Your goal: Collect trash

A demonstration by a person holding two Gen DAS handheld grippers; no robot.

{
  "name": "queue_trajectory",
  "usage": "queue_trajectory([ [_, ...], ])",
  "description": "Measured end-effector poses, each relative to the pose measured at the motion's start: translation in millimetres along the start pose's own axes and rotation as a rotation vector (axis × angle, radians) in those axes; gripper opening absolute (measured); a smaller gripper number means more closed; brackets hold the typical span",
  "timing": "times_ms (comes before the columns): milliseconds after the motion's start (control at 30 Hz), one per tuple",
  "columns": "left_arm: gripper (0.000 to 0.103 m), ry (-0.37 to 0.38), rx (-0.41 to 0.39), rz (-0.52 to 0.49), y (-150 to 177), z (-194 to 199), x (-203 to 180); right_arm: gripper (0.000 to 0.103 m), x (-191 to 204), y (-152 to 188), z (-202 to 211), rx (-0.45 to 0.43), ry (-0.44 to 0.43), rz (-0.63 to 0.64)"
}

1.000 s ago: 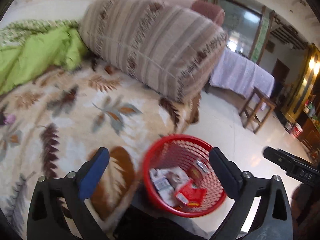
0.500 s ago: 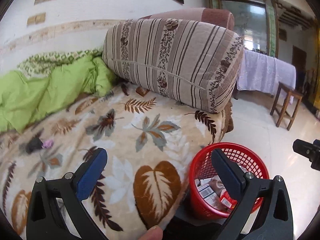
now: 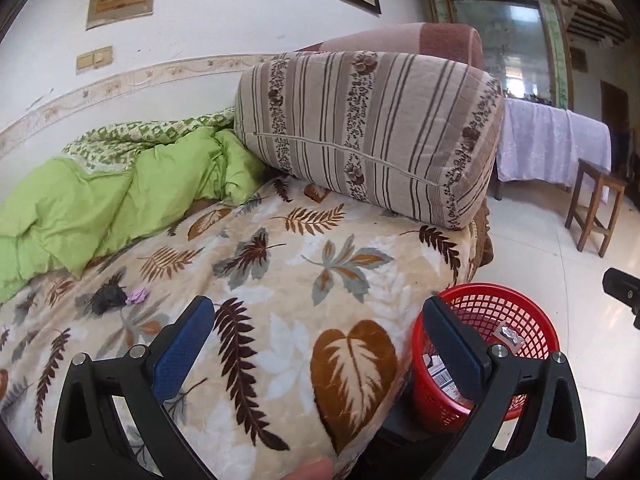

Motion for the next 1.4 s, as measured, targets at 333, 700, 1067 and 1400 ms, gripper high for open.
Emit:
queue_trajectory([
  [333, 0.103, -0.113, 0.036, 0.106, 10.0, 12.4, 44.9, 0.098, 33.1, 4.1, 14.6, -0.052, -0.061, 0.079],
  [700, 0.103, -0.188, 0.067, 0.098, 29.9, 31.5, 51.1, 0.098, 39.9, 8.6, 23.4, -0.054, -0.092, 0.089],
  [1067, 0.103, -0.187, 0.077, 0.086, 37.7, 33.4, 46.0, 0.098, 31.4, 11.8, 21.9, -0.029, -0.082, 0.059],
  [1400, 0.103, -0.18, 0.074, 0.1, 37.1, 31.6, 49.4, 0.098, 30.8, 14.0, 16.6, -0.002, -0.074, 0.058],
])
Point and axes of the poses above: each gripper's, at about its wrist camera, not at the fingertips, and z roughly against the way its jaws point, x to its left, y to its underside, the point moved 2 cm from there along -z, roughly the way its jaws point, and after that the axes turned 7 degrees about z, right-handed, at the moved point
